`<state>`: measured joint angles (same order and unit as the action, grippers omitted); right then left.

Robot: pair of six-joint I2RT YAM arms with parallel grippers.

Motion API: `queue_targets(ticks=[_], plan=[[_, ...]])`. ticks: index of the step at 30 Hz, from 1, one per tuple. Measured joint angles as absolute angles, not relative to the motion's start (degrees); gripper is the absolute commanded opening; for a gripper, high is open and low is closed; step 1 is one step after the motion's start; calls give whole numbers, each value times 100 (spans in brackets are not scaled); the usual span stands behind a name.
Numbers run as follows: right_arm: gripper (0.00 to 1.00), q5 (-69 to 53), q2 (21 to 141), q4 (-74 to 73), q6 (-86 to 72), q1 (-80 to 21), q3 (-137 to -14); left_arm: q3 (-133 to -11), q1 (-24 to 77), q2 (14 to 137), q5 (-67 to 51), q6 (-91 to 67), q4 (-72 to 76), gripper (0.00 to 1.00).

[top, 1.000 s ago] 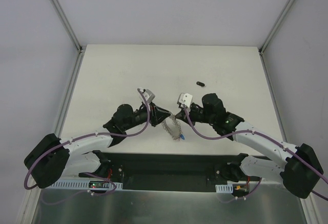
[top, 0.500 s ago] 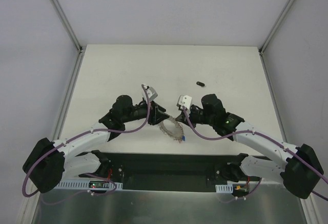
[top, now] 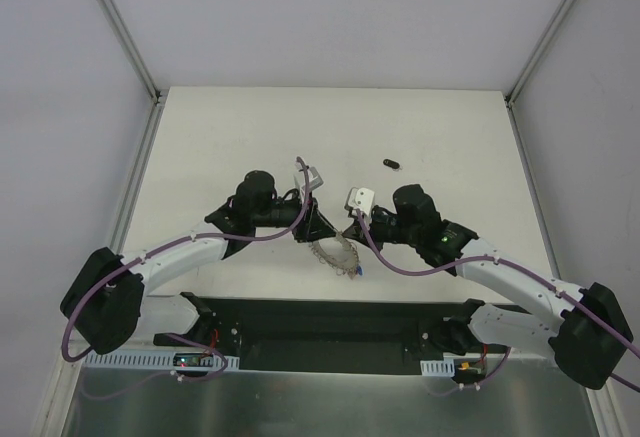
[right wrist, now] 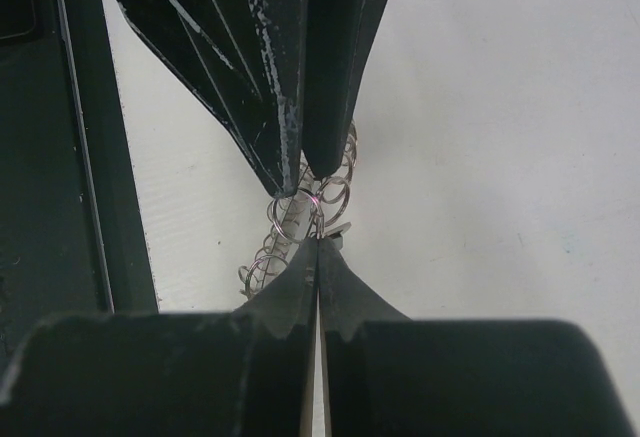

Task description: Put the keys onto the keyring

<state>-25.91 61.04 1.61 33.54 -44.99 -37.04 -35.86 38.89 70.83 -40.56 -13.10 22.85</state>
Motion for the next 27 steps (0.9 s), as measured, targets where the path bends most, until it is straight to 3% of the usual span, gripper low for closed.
queue_targets(ticks=[27], plan=[[1,-2578,6101,134,3371,-4541,-3706,-4276,3894,7341,-3833,-2067,1109,25]])
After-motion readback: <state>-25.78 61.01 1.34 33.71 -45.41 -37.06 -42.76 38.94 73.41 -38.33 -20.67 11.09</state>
